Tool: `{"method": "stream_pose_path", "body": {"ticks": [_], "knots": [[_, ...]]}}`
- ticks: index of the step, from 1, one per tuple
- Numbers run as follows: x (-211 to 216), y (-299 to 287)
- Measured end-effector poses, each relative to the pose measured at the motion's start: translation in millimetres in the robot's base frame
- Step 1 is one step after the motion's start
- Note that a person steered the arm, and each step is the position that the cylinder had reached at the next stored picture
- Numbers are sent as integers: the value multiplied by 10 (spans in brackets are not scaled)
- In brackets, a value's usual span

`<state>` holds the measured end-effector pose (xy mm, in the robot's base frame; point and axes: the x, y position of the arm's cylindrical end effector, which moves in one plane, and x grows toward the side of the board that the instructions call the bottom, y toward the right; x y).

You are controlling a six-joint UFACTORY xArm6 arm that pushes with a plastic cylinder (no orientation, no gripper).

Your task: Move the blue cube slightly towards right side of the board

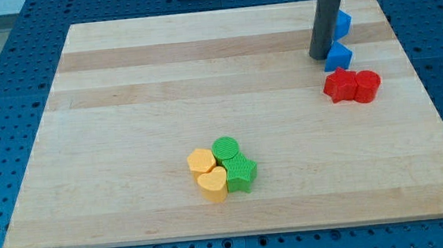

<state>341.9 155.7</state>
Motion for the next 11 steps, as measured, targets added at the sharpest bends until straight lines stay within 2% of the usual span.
{"method": "stream_pose_path", "body": {"ticks": [3, 4, 7, 9, 11], "knots": [[385, -11], [275, -11], [-639, -122], [-785, 393], [-827, 509]]}}
